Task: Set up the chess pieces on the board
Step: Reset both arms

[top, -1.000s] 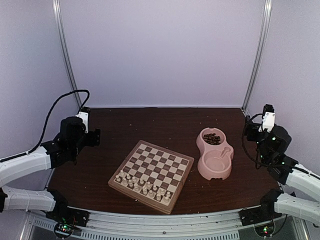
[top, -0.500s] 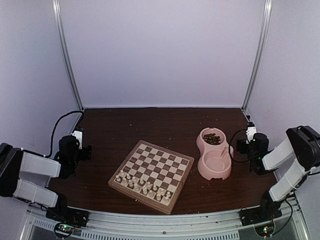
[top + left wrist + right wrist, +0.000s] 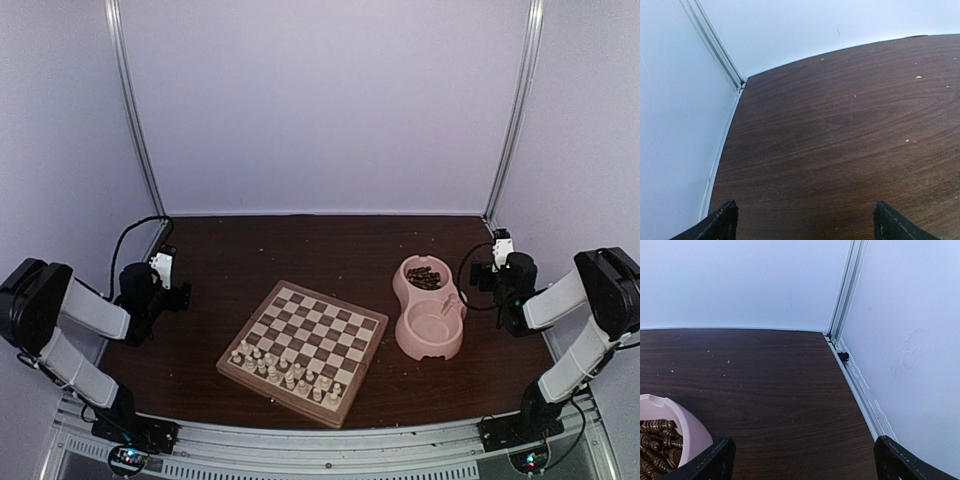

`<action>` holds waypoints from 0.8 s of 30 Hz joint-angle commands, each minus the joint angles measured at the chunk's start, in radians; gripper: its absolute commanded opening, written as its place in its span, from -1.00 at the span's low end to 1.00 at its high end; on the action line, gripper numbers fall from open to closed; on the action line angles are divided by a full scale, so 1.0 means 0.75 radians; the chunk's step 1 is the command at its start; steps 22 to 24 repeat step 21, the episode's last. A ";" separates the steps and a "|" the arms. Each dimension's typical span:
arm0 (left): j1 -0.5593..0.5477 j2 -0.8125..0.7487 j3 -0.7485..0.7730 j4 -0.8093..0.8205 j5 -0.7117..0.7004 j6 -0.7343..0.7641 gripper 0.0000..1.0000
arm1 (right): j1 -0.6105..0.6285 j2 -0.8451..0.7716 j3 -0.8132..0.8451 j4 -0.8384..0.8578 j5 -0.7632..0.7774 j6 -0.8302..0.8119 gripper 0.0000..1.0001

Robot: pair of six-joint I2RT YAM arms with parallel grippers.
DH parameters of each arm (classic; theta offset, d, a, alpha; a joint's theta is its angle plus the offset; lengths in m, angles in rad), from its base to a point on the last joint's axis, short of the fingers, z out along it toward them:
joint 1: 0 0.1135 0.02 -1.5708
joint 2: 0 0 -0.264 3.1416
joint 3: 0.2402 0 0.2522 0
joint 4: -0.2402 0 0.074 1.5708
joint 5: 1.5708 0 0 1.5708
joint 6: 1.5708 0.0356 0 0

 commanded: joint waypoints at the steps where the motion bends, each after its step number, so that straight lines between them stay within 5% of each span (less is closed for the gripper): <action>1: 0.134 0.150 -0.025 0.287 0.197 -0.085 0.86 | -0.009 -0.007 0.009 -0.004 0.023 0.023 1.00; 6: 0.169 0.130 0.047 0.107 0.226 -0.127 0.88 | -0.010 -0.007 0.011 -0.009 0.022 0.022 1.00; 24: 0.169 0.136 0.042 0.134 0.228 -0.127 0.95 | -0.026 -0.008 0.022 -0.034 -0.018 0.032 0.99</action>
